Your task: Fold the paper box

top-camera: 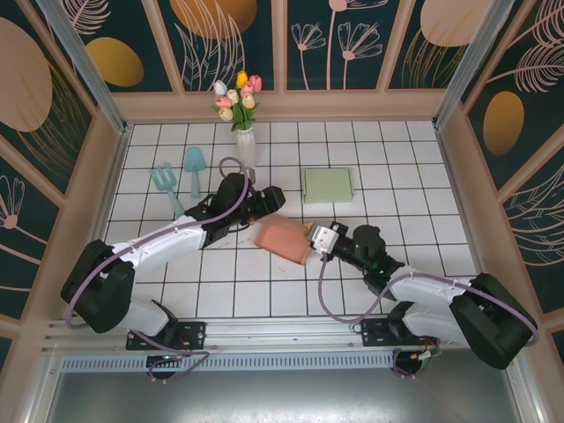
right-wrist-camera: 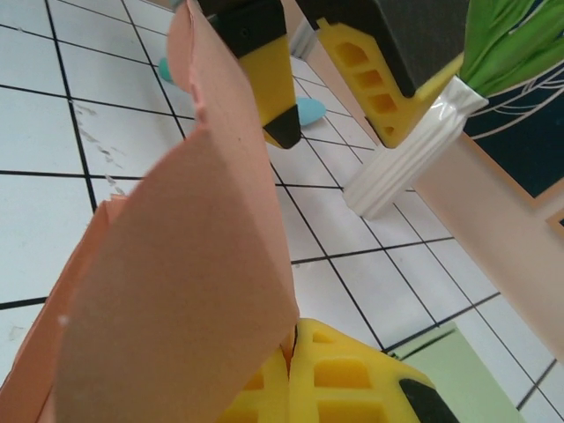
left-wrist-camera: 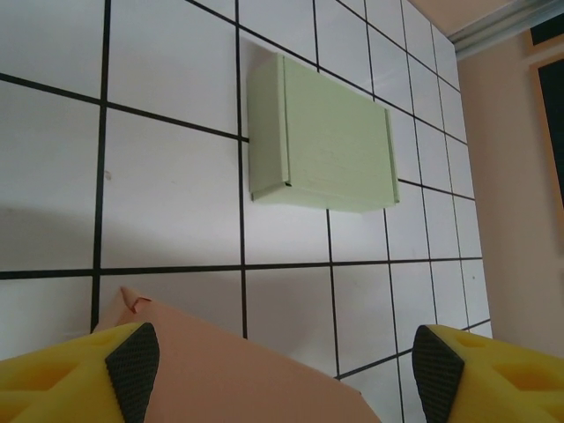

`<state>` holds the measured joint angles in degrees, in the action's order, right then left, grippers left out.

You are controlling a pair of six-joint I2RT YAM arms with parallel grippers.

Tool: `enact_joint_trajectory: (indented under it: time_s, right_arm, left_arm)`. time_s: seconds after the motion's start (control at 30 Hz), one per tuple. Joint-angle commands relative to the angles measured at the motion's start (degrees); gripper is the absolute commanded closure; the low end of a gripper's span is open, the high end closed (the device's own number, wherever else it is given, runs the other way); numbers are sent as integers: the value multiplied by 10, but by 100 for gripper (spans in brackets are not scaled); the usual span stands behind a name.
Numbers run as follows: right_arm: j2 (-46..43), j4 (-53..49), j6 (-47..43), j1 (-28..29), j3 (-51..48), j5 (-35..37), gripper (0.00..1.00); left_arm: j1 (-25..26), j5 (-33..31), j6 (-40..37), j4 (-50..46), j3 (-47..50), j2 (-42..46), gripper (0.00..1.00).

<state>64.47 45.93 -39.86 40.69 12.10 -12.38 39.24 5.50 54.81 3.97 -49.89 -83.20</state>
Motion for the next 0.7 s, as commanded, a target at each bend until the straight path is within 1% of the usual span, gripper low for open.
enact_joint_trajectory:
  time_s: [0.0,0.13,0.2,0.3,0.53,0.67]
  right_arm:
    - [11,60,25,0,-3,44,100]
    - [16,54,28,1,-4,44,100]
    - [16,39,33,1,1,32,95]
    - [17,22,40,3,4,13,92]
    - [42,4,37,12,9,22,93]
    - [56,9,37,18,11,47,94]
  left_arm:
    - [26,36,45,49,12,-2,22]
    - [36,31,62,70,30,-2,22]
    - [37,22,64,78,39,-1,22]
    - [37,19,77,105,60,-3,23]
    - [39,30,123,169,84,-10,24]
    - [43,24,126,148,47,-10,24]
